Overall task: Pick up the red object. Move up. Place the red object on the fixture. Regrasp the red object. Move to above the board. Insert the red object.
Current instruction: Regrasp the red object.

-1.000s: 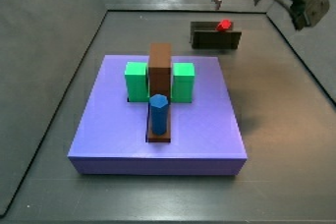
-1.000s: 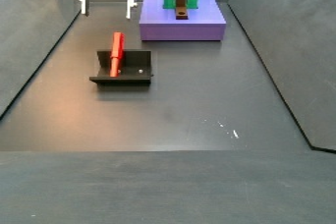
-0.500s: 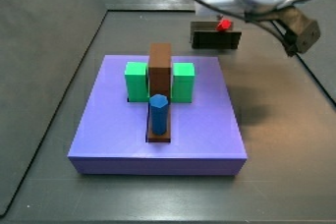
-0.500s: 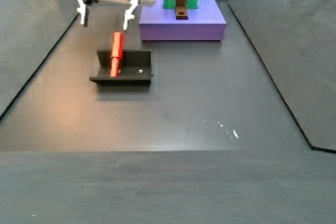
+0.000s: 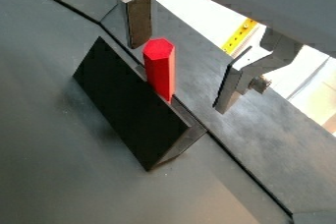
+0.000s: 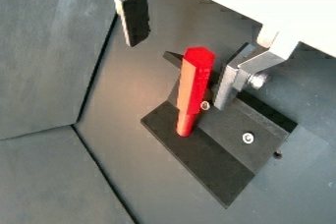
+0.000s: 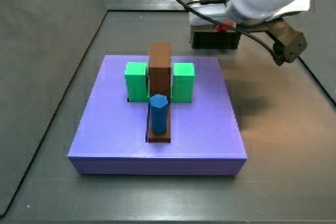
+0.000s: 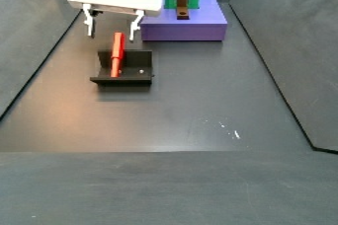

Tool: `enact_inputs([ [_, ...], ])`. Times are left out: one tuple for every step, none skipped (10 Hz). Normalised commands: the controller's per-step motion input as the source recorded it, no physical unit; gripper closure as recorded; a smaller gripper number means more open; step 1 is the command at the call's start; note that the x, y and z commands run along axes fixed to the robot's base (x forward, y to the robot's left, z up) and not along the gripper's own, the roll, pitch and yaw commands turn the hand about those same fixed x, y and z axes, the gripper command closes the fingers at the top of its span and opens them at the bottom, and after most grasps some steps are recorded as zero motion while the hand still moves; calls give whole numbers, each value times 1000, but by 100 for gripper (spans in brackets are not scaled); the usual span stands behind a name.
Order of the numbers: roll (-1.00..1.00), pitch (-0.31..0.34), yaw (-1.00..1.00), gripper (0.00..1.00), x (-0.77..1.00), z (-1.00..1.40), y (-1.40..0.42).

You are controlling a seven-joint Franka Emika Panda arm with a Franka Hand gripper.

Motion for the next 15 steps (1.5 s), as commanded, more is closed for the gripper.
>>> enact_inputs([
  [431,-66,0,0,0,-6,0],
  [457,-40,0,0,0,0,0],
  [474,-154,0,0,-91,-103,0],
  [354,-149,11,0,-111,-154,0],
  [194,-160,0,0,-163,-200,0],
  [26,-129,0,0,-151,-120,0],
  [0,-83,0,0,-31,-137,3],
  [-214,-40,0,0,0,-117,34],
  [-417,0,0,0,0,-31,77],
  [-517,-11,0,0,9,-9,94],
  [-331,-20,0,0,3,-29,31],
  [-129,-9,0,0,0,-37,0],
  [0,0,0,0,0,-31,0],
  [0,0,0,0,0,0,0],
  [0,0,0,100,0,0,0],
])
